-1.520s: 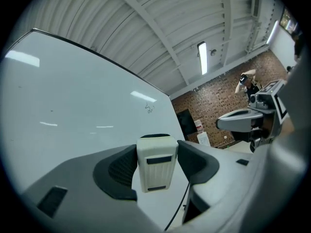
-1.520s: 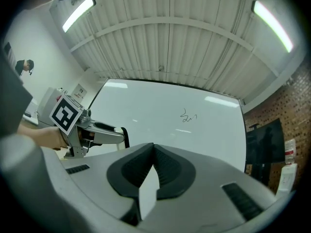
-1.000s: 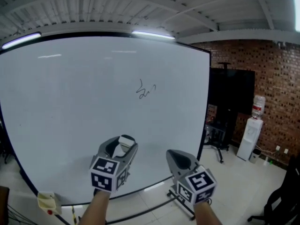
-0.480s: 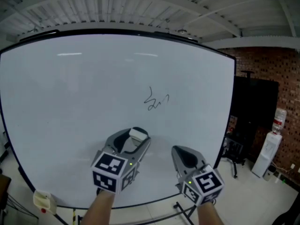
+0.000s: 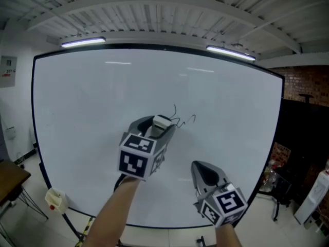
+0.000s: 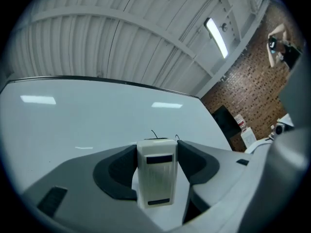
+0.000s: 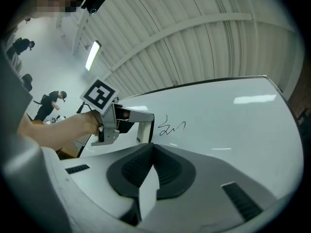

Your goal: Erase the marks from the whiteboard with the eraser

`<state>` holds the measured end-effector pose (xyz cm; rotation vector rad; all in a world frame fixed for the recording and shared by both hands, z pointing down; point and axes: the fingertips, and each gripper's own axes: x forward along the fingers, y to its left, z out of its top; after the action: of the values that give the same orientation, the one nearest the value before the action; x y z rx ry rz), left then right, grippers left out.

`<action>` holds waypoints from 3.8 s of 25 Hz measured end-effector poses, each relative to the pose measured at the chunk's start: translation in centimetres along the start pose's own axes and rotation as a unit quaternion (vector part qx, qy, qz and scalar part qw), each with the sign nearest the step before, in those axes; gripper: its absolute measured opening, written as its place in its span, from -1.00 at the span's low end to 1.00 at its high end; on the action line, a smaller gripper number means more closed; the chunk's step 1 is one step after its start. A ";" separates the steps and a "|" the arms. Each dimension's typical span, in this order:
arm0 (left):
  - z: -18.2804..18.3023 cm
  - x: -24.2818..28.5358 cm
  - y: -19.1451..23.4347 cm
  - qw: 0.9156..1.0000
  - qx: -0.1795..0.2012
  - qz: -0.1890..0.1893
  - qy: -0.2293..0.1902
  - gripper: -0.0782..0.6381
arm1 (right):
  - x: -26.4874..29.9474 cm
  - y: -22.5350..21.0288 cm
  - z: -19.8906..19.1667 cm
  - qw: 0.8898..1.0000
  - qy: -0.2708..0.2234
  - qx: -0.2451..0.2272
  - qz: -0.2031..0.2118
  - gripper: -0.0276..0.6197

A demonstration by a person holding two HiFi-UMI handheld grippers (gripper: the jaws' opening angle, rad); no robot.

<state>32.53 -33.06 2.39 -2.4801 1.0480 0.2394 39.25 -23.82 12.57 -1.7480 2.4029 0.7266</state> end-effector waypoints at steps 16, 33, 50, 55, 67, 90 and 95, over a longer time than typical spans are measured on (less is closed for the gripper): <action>4.8 4.4 2.9 0.982 0.049 0.156 -0.088 -0.06 | -1.8 -4.2 -1.4 0.999 -0.016 0.008 0.042 -0.92; 3.9 7.1 -2.4 0.983 0.049 0.143 -0.107 -0.07 | -3.4 -7.6 -4.1 1.000 0.001 0.014 0.010 -0.92; 3.4 8.8 -6.7 0.986 0.068 0.124 -0.087 -0.06 | -6.8 -9.1 -3.9 1.000 0.005 0.026 -0.008 -0.92; 2.9 5.4 -1.1 0.980 0.049 0.174 -0.080 -0.06 | -4.9 -6.9 -3.4 0.999 0.002 0.034 0.022 -0.92; -0.7 0.7 6.4 0.970 0.021 0.232 -0.065 -0.06 | -0.7 -1.1 -3.6 0.997 -0.002 0.036 0.063 -0.92; 0.1 7.1 -6.1 0.982 -0.012 0.160 -0.103 -0.06 | -8.2 -9.0 -3.9 1.000 0.018 0.017 -0.016 -0.92; 0.1 9.4 -10.0 0.987 -0.013 0.127 -0.099 -0.06 | -10.2 -11.3 -4.3 0.999 0.024 0.019 -0.041 -0.92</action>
<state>46.20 -32.82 2.50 -2.2839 1.2782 0.5677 53.98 -19.28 16.10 -1.8571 2.3422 0.6316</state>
